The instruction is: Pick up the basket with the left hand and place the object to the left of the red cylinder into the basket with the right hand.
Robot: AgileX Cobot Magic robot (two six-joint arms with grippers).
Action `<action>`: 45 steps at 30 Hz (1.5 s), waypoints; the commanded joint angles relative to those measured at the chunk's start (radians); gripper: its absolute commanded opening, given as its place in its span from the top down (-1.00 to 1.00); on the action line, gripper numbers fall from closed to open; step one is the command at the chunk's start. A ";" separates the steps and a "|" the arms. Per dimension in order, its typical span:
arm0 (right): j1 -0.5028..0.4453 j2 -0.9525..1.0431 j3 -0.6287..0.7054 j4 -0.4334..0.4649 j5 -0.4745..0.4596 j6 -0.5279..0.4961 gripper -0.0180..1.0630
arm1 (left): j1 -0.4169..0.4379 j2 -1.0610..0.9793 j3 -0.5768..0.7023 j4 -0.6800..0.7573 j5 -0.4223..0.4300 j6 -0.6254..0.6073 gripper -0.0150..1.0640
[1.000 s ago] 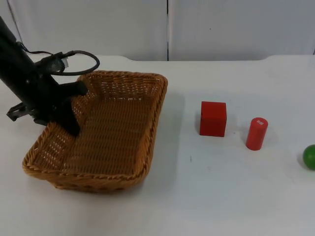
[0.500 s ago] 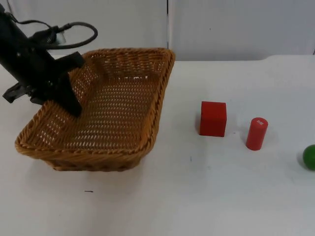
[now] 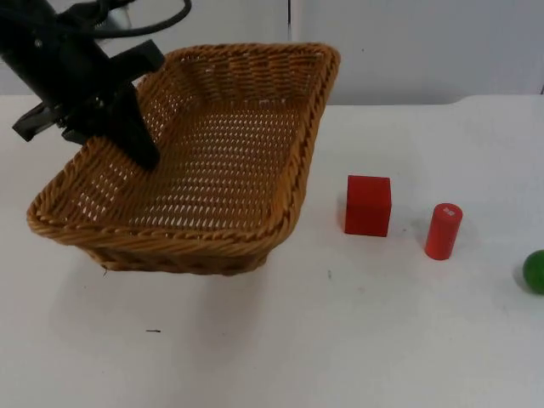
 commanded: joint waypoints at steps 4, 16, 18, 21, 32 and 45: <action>-0.006 -0.003 0.001 -0.002 -0.004 -0.011 -0.99 | -0.002 -0.071 -0.002 -0.011 0.037 -0.028 0.98; -0.006 -0.003 0.001 -0.002 -0.004 -0.011 -0.99 | -0.002 -0.202 -0.002 0.074 0.037 -0.123 0.98; -0.006 -0.003 0.001 -0.002 -0.004 -0.011 -0.99 | -0.002 -0.225 -0.002 0.095 0.037 -0.139 0.98; -0.006 -0.003 0.001 -0.002 -0.004 -0.011 -0.99 | -0.002 -0.246 -0.002 0.130 0.037 -0.166 0.98; -0.006 -0.003 0.001 -0.002 -0.004 -0.011 -0.99 | 0.000 -0.359 0.009 0.191 0.037 -0.223 0.98; -0.006 -0.003 0.001 -0.002 -0.004 -0.011 -0.99 | 0.001 -0.402 0.117 0.160 0.037 -0.186 0.98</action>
